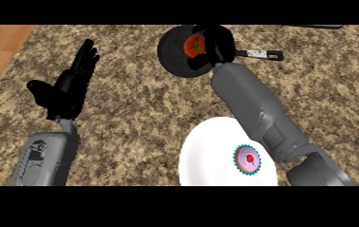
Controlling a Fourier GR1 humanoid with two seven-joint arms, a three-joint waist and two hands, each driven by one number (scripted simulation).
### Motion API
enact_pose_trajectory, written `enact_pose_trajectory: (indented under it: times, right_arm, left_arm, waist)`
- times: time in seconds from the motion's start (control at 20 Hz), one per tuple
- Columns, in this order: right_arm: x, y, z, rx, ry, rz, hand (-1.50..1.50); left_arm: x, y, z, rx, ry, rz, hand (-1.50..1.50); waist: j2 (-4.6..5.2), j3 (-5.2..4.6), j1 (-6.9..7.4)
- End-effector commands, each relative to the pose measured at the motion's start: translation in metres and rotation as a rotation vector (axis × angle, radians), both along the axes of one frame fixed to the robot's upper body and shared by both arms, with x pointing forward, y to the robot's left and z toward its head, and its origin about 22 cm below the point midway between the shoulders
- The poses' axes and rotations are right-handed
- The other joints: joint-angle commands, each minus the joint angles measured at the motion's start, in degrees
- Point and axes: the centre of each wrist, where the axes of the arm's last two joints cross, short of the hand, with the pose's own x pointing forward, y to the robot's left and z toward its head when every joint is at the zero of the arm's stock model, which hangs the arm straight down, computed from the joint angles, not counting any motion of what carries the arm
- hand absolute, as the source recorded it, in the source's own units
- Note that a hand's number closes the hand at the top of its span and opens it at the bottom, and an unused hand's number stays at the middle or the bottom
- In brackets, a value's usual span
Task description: Pick the tomato from the plate and place it in the pan
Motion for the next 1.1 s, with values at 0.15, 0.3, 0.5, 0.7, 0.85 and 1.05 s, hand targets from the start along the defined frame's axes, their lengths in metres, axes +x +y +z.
enact_pose_trajectory:
  times: [0.15, 0.3, 0.5, 0.7, 0.85, 1.05]
  right_arm:
    - [0.003, -0.020, -0.011, 0.190, 0.189, 0.115, -1.50]
    - [-0.004, -0.018, -0.030, 0.163, 0.161, 0.141, -1.50]
    - [0.003, -0.036, -0.019, 0.307, 0.014, 0.154, -1.50]
    - [-0.001, -0.039, -0.026, 0.499, -0.065, 0.139, -1.50]
    - [-0.008, -0.047, -0.045, 0.595, -0.038, 0.171, -1.50]
    - [-0.008, -0.065, -0.045, 0.711, 0.012, 0.309, -1.50]
  left_arm:
    - [-0.002, -0.005, -0.001, -0.001, -0.007, -0.020, 0.00]
    - [0.005, -0.003, 0.002, -0.002, 0.000, -0.008, 0.00]
    - [0.005, 0.004, 0.003, -0.013, 0.006, 0.011, 0.00]
    - [0.004, 0.003, 0.004, -0.016, 0.015, 0.032, 0.00]
    - [-0.006, 0.008, -0.005, -0.005, 0.026, 0.057, 0.00]
    - [-0.014, 0.027, -0.015, -0.001, 0.040, 0.106, 0.00]
  waist:
    - [-0.01, 0.06, 0.57]
    - [0.03, 0.00, 0.07]
    - [-0.50, 0.07, -1.01]
    - [-1.24, 0.08, -2.45]
    - [-2.07, -0.02, -3.65]
    - [-2.88, -0.10, -5.58]
